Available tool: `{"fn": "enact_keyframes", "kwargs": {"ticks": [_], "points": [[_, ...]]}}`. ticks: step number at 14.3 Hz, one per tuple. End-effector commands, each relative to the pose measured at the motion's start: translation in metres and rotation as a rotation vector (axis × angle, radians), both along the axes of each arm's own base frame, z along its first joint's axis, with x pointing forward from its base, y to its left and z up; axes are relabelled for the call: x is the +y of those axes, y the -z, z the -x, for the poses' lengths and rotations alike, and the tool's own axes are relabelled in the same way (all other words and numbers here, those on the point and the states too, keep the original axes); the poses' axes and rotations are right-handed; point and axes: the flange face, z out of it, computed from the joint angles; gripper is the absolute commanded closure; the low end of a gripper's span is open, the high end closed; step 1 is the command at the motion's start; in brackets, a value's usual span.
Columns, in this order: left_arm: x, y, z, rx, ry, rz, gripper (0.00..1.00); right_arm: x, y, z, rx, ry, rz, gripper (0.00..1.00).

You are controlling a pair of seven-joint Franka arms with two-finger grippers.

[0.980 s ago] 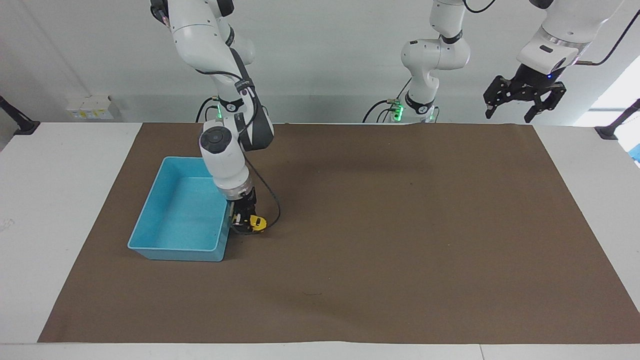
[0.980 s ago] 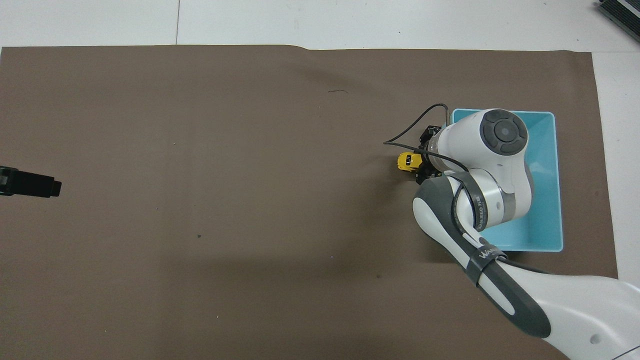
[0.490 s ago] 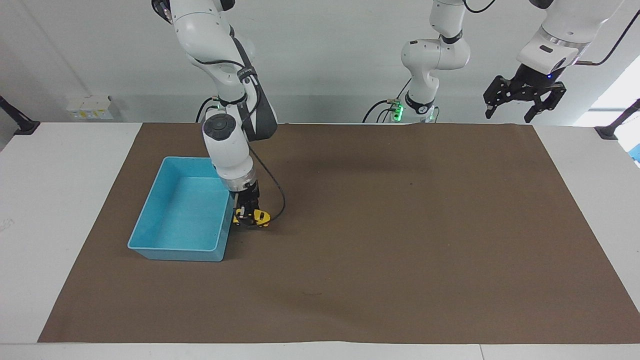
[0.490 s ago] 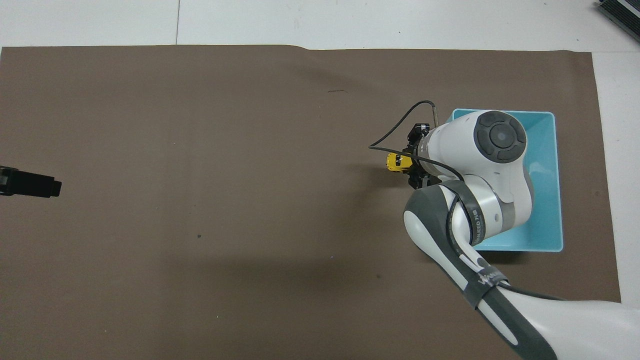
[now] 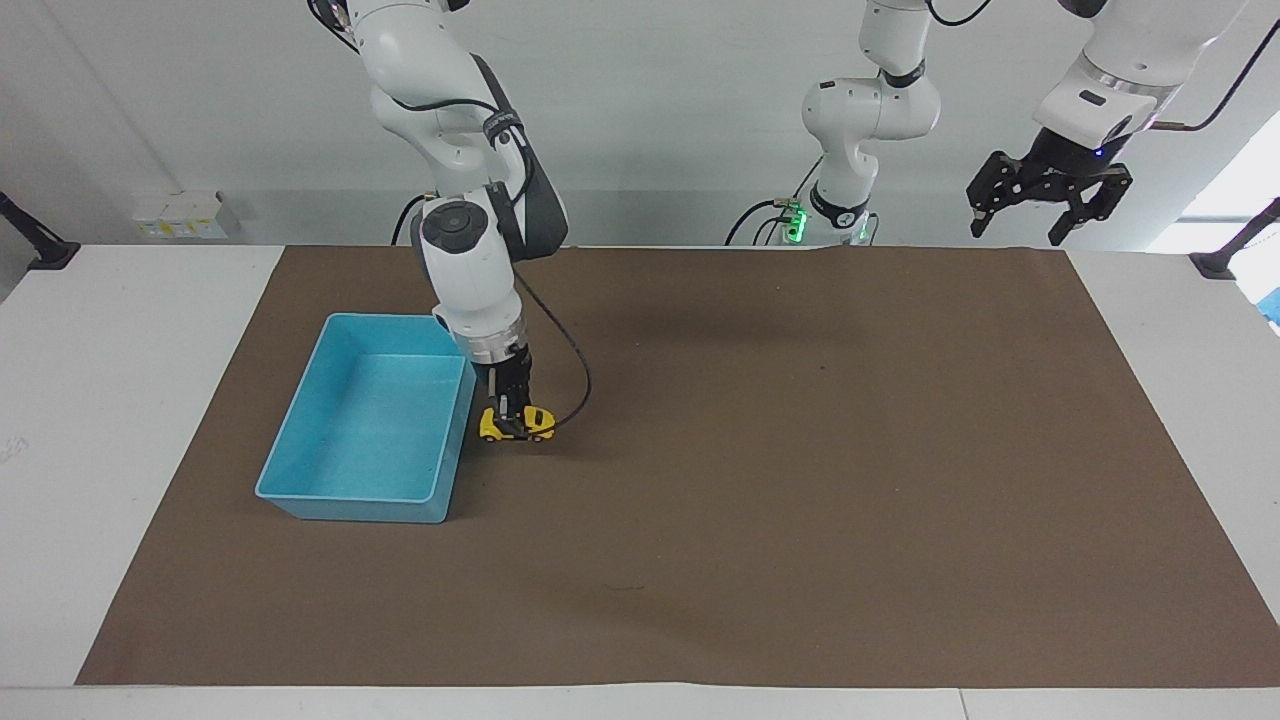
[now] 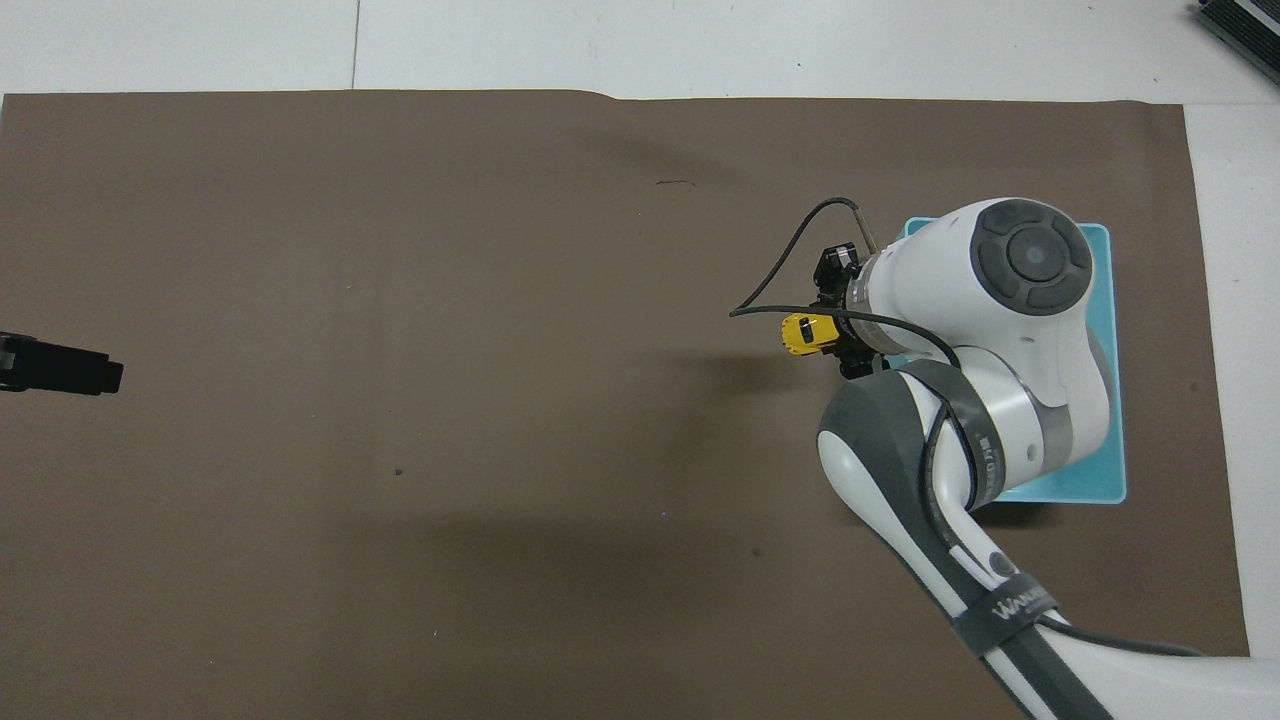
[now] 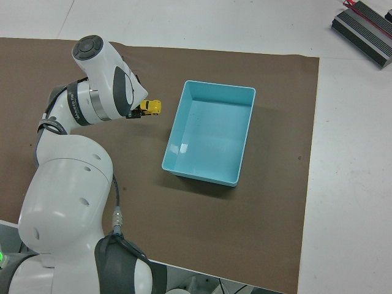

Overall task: Wind up and store yellow beetle car
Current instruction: 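Close the right gripper on the yellow car, then lift the car with the right gripper and carry it over the bin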

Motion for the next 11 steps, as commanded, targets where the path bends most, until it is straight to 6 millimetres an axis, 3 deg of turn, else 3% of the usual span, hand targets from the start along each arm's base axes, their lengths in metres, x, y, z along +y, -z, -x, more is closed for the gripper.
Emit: {"fn": "enact_keyframes", "kwargs": {"ticks": [1, 6, 11], "points": [[0.002, -0.006, 0.006, 0.002, -0.001, -0.002, 0.00, 0.004, -0.025, 0.002, -0.004, -0.095, 0.001, 1.00], [0.002, -0.006, 0.006, 0.002, -0.001, -0.002, 0.00, 0.006, -0.048, 0.008, -0.043, -0.241, 0.011, 1.00], [0.003, -0.005, 0.005, -0.002, -0.040, -0.008, 0.00, -0.005, -0.069, 0.015, -0.051, -0.408, 0.023, 1.00]]}}
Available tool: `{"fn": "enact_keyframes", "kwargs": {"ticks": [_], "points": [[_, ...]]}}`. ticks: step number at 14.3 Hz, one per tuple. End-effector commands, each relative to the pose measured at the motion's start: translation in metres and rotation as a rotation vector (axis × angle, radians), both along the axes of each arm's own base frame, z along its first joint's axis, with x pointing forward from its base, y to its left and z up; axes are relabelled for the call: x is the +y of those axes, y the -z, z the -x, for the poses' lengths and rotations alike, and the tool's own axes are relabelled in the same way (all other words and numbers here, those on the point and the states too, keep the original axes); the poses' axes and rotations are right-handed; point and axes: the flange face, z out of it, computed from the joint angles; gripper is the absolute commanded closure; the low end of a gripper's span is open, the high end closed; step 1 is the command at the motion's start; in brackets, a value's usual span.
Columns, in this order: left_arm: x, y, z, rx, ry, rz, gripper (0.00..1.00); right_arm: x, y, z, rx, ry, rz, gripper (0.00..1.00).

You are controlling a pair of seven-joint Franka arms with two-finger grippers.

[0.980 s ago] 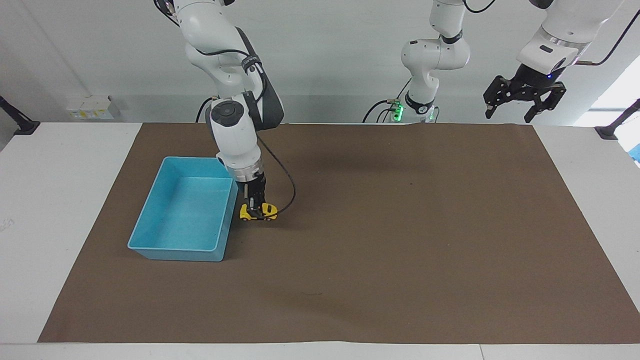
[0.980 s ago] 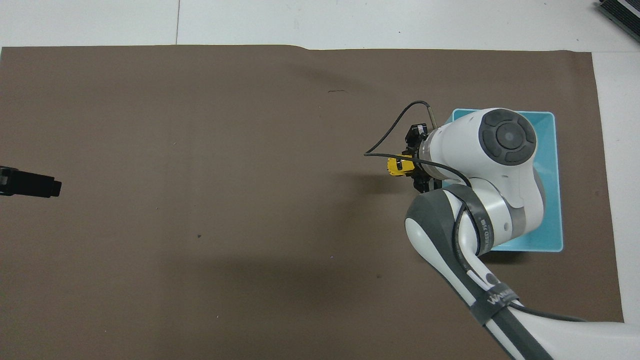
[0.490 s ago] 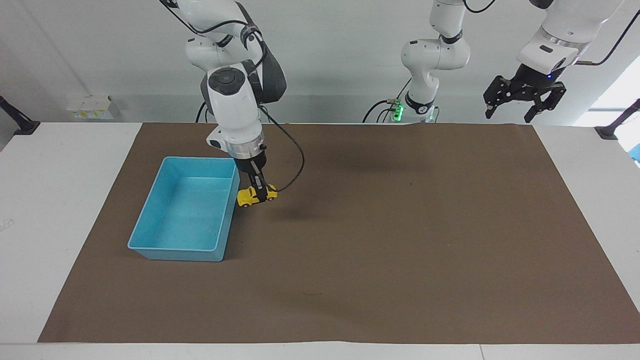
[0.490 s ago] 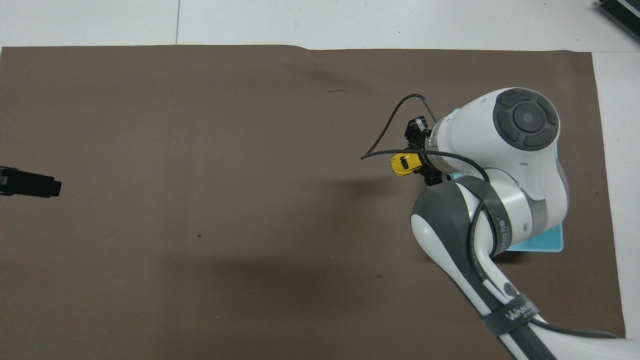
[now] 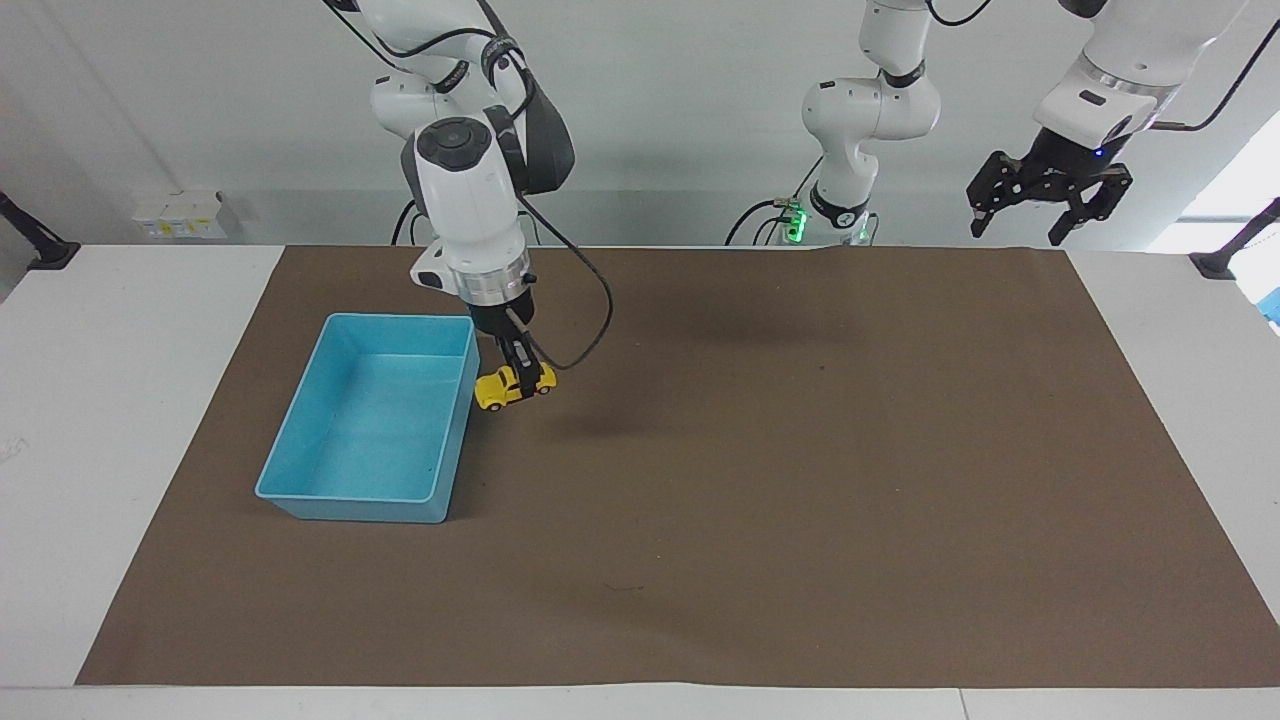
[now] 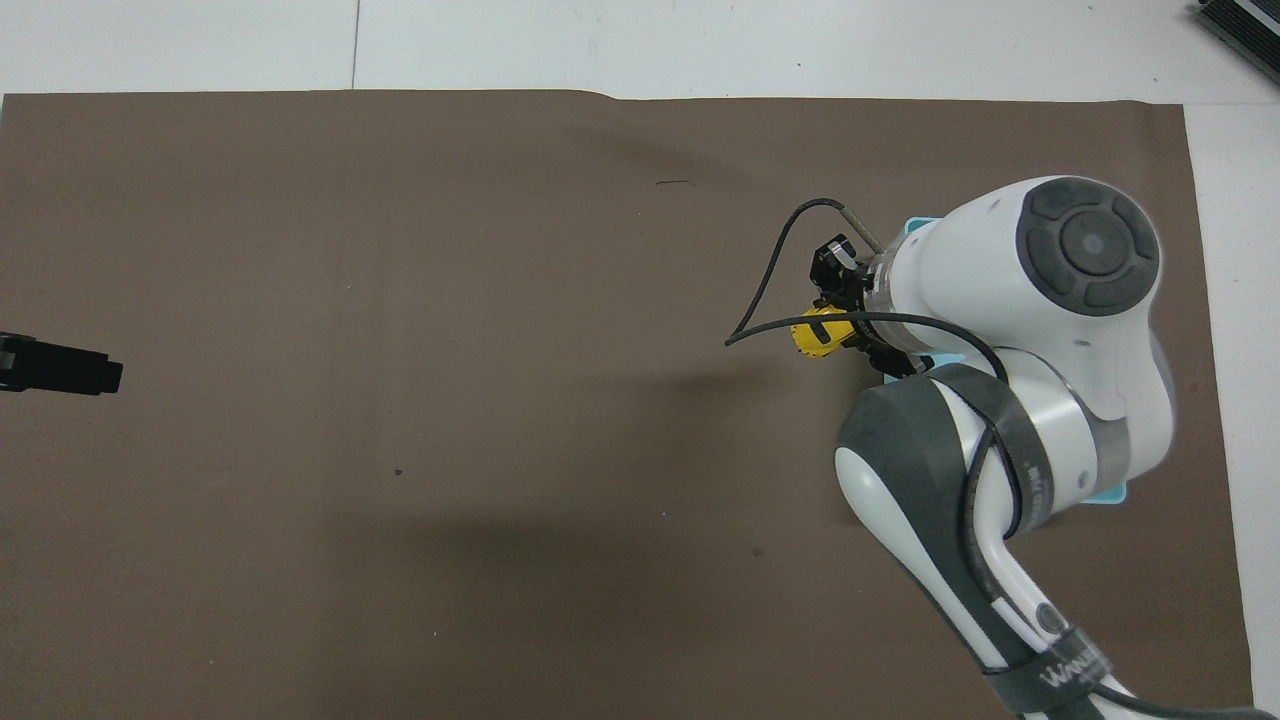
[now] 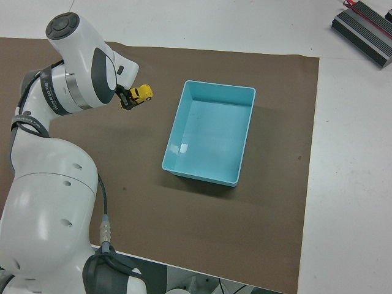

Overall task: Wind up and store yellow beetle car
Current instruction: 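Lift the car with the right gripper and carry it over the bin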

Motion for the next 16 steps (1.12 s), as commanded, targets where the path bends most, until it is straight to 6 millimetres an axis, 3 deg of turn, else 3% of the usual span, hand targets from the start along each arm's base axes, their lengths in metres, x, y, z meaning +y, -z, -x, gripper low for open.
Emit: {"fn": "enact_keyframes", "kwargs": {"ticks": [1, 4, 10, 16], "points": [[0.000, -0.003, 0.005, 0.000, -0.073, -0.008, 0.00, -0.011, -0.019, 0.003, 0.004, -0.103, -0.012, 1.00], [-0.005, 0.000, 0.005, 0.008, -0.072, -0.008, 0.00, -0.029, -0.036, -0.002, 0.004, -0.218, -0.001, 1.00], [0.002, -0.001, 0.005, 0.015, -0.093, -0.005, 0.00, -0.066, -0.048, -0.002, 0.020, -0.461, 0.041, 1.00], [0.001, -0.002, 0.005, 0.013, -0.091, -0.004, 0.00, -0.118, -0.054, -0.001, 0.043, -0.673, 0.067, 1.00]]}}
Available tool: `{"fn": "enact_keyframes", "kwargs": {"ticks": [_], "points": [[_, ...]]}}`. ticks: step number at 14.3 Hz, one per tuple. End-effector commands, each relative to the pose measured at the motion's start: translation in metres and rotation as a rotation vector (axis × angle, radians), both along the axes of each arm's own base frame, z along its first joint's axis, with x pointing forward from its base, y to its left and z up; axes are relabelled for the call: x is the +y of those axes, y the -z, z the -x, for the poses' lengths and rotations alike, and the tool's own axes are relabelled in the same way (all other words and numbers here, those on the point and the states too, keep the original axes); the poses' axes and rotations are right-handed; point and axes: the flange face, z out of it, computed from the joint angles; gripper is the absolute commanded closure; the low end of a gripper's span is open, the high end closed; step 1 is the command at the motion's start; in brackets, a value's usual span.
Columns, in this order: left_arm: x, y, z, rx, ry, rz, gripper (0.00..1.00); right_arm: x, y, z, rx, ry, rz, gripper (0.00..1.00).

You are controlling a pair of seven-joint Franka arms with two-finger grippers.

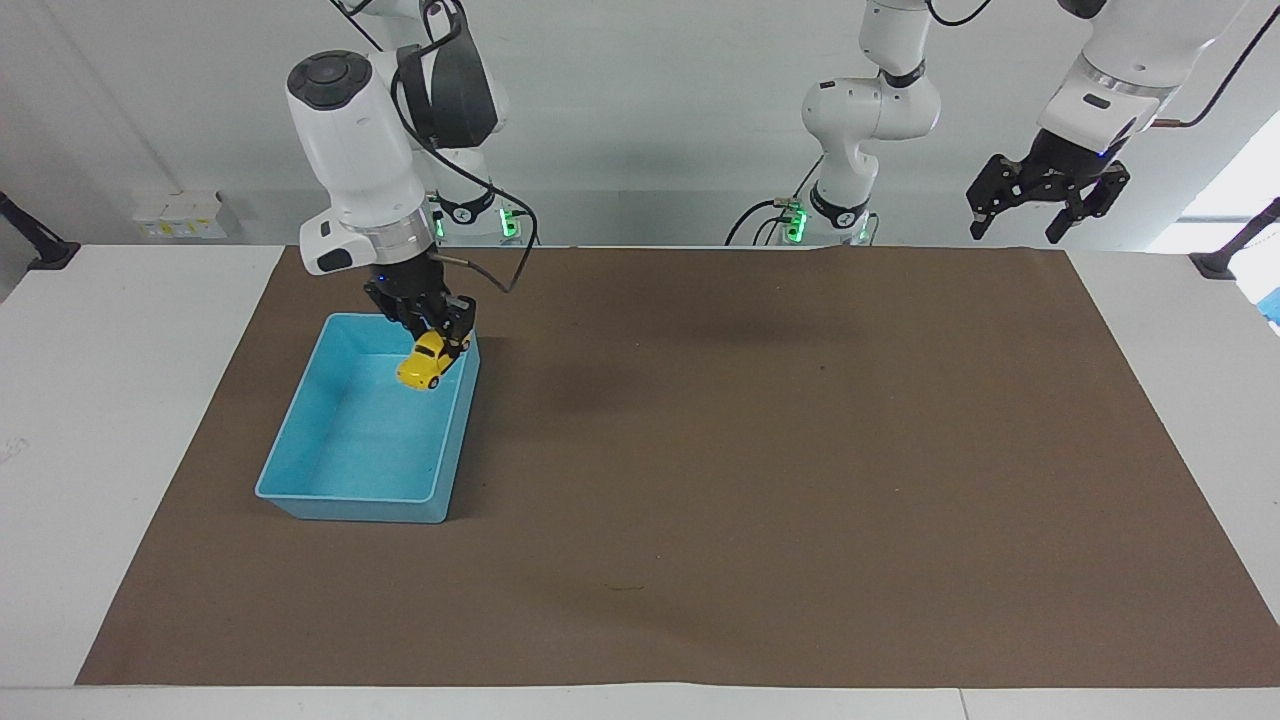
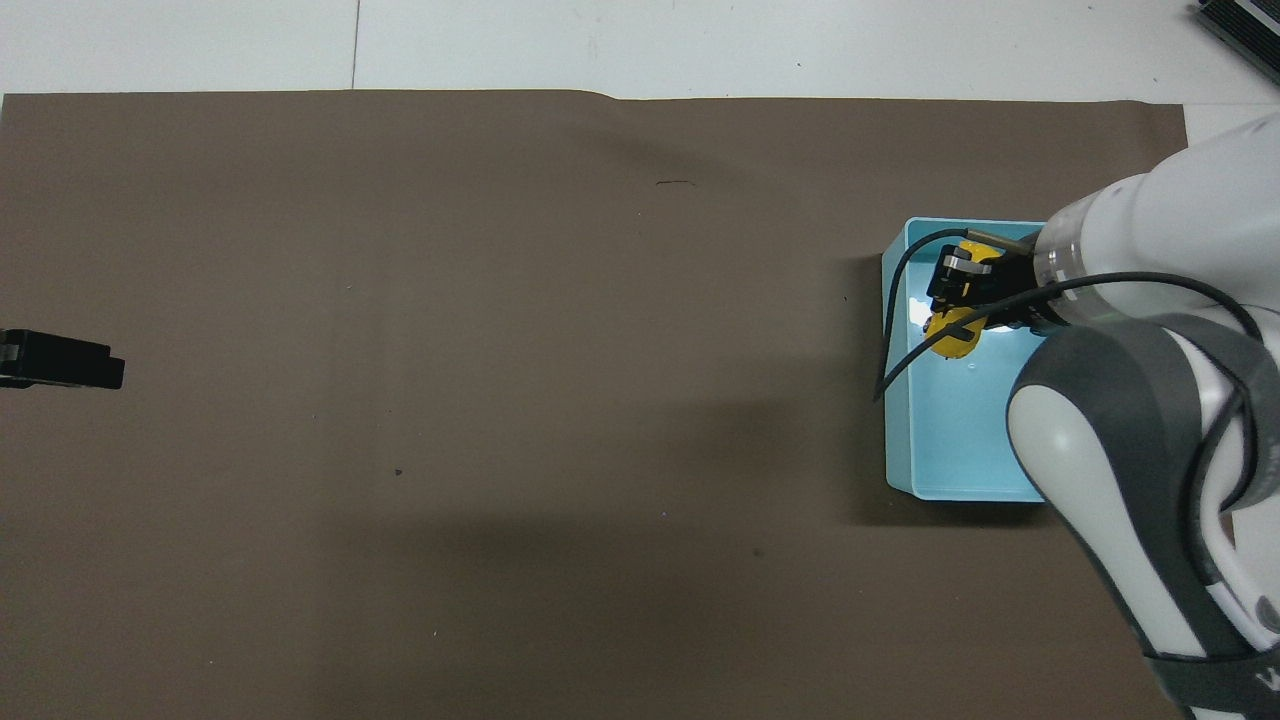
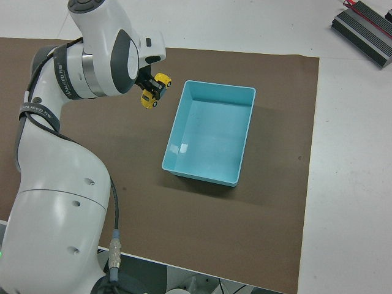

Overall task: Wind up and store yellow beetle car
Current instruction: 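Lift the car with the right gripper and carry it over the bin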

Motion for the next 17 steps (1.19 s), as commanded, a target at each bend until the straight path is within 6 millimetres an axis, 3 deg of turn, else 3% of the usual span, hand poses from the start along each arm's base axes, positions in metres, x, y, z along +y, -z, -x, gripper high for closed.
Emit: {"fn": "enact_keyframes", "kwargs": {"ticks": [1, 8, 11, 17], "points": [[0.002, -0.003, 0.005, 0.007, -0.012, -0.006, 0.00, -0.024, -0.006, 0.003, 0.013, -0.093, -0.008, 1.00], [0.002, -0.002, 0.005, 0.008, -0.012, -0.005, 0.00, -0.069, -0.010, 0.006, 0.023, -0.267, 0.012, 1.00], [0.002, -0.002, 0.005, 0.008, -0.012, -0.005, 0.00, -0.084, -0.009, 0.011, 0.042, -0.261, 0.015, 1.00], [0.002, -0.002, 0.005, 0.008, -0.012, -0.006, 0.00, -0.086, 0.008, 0.015, 0.058, -0.270, 0.017, 1.00]]}}
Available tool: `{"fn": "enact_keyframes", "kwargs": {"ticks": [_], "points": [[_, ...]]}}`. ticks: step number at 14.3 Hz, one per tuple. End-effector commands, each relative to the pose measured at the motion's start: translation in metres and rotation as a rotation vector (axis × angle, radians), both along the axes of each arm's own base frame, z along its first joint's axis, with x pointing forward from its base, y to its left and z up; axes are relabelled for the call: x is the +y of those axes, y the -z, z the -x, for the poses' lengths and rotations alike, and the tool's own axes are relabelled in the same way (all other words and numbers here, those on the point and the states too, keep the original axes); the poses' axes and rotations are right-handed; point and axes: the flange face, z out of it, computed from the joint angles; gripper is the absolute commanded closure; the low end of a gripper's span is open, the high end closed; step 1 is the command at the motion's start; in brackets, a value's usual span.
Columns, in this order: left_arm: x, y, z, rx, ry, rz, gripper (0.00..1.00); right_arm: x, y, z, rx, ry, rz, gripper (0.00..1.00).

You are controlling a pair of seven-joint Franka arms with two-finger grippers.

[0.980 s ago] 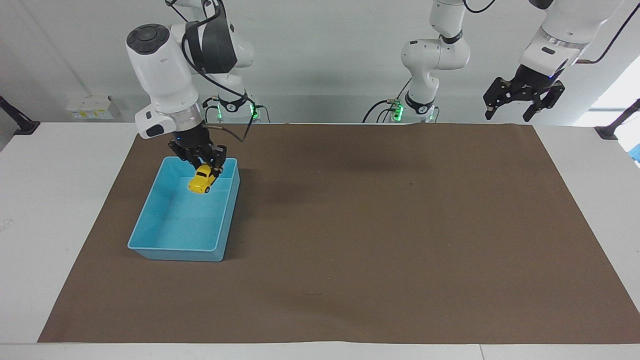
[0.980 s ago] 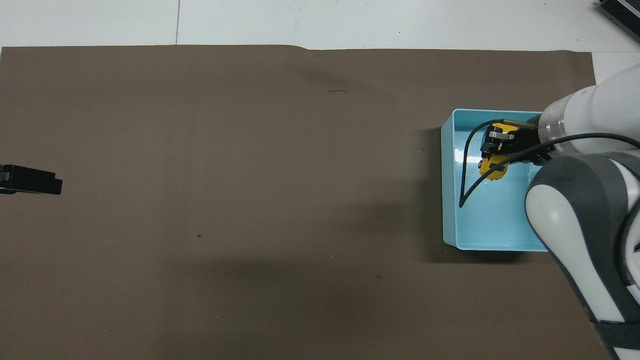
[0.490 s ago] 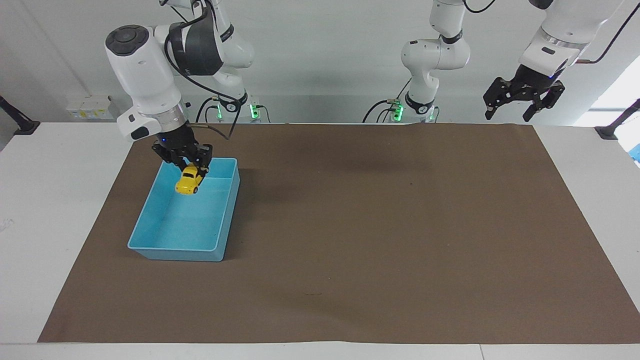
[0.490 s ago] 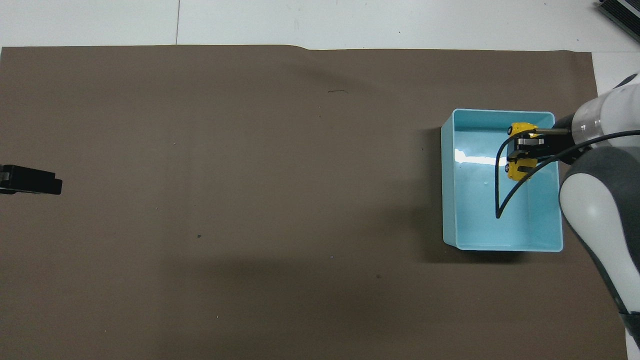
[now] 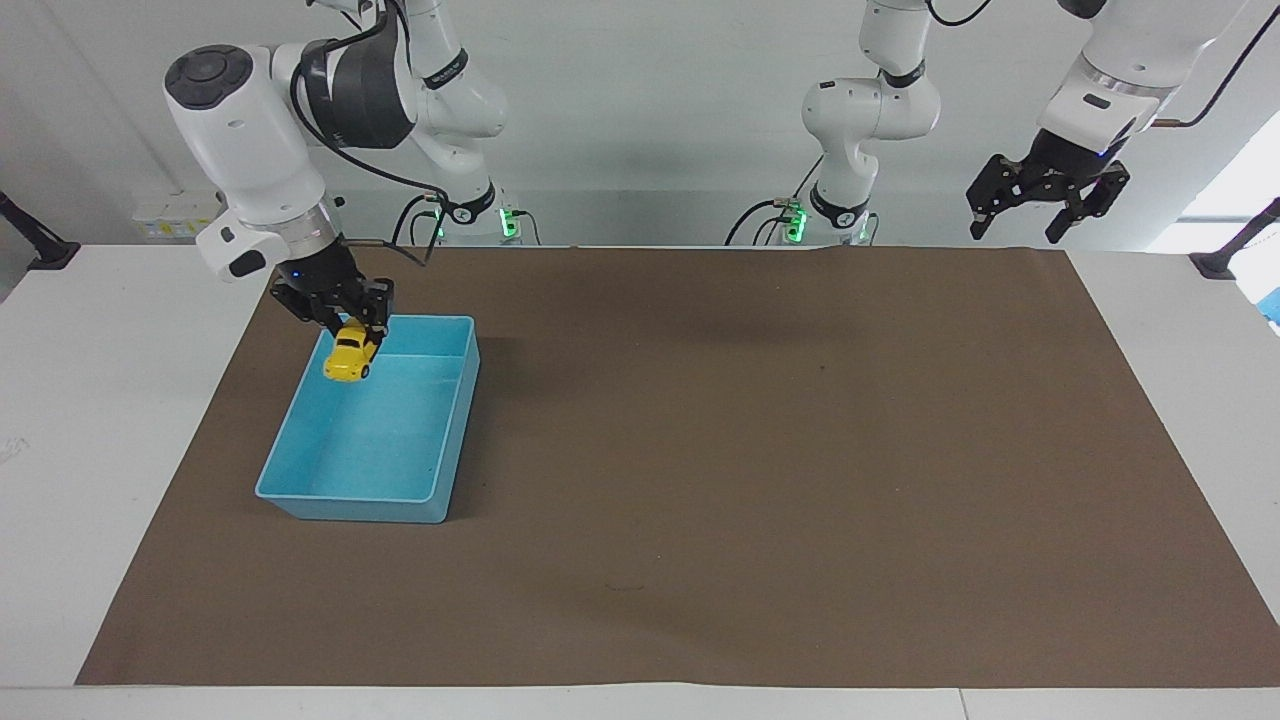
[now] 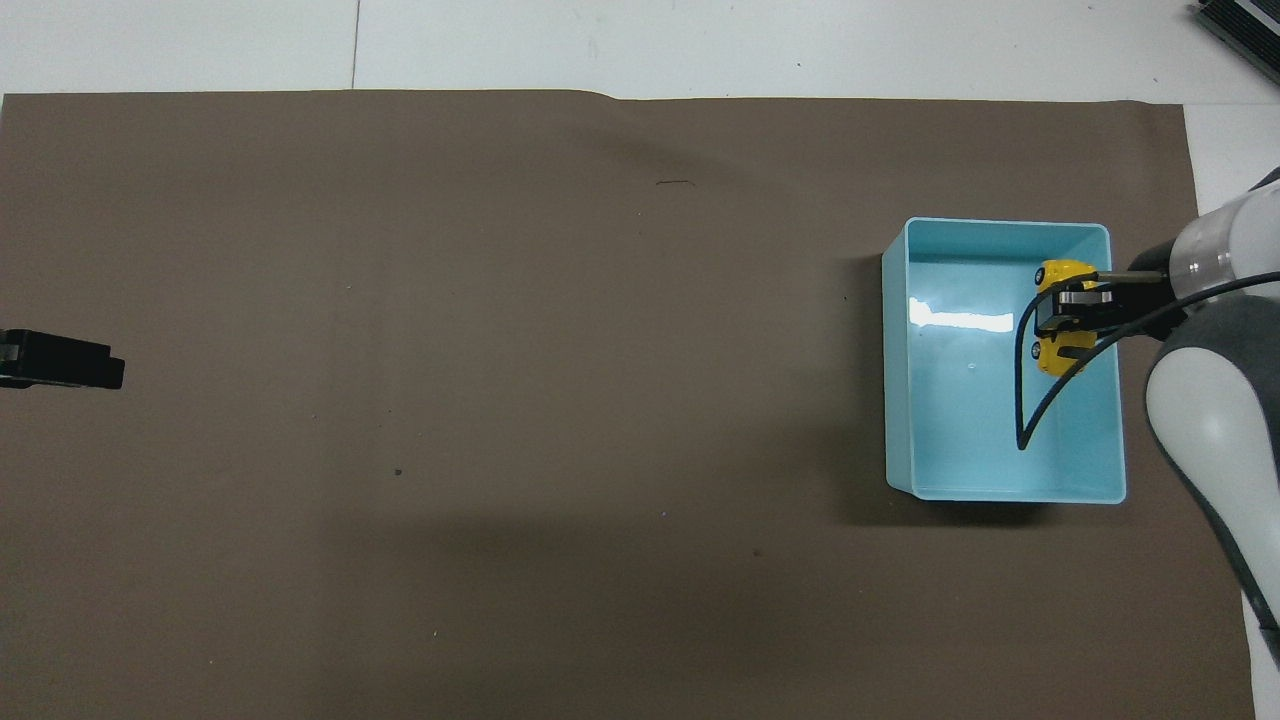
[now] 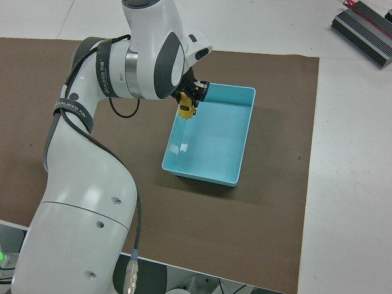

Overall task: Wind up and store yellow beetle car
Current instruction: 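Lift the car with the right gripper and carry it over the bin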

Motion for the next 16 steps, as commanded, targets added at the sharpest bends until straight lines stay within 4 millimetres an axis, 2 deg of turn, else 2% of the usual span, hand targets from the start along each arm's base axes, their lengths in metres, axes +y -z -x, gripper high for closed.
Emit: {"fn": "enact_keyframes", "kwargs": {"ticks": [1, 3, 5, 11, 13, 16], "points": [[0.003, -0.002, 0.005, 0.007, -0.012, -0.006, 0.00, -0.005, 0.007, 0.004, -0.004, -0.040, -0.011, 1.00], [0.003, -0.002, 0.005, 0.008, -0.012, -0.005, 0.00, -0.008, 0.020, -0.003, -0.011, -0.047, -0.016, 1.00], [0.002, -0.002, 0.005, 0.007, -0.010, -0.006, 0.00, -0.018, 0.047, -0.013, 0.011, -0.041, -0.030, 1.00], [0.002, -0.002, 0.005, 0.007, -0.010, -0.006, 0.00, -0.014, 0.098, -0.016, -0.022, -0.049, -0.034, 1.00], [0.002, -0.002, 0.005, 0.008, -0.010, -0.005, 0.00, -0.015, 0.121, -0.021, -0.007, -0.051, -0.044, 1.00], [0.002, -0.002, 0.005, 0.007, -0.010, -0.006, 0.00, -0.015, 0.141, -0.020, -0.017, -0.052, -0.043, 1.00]]}}
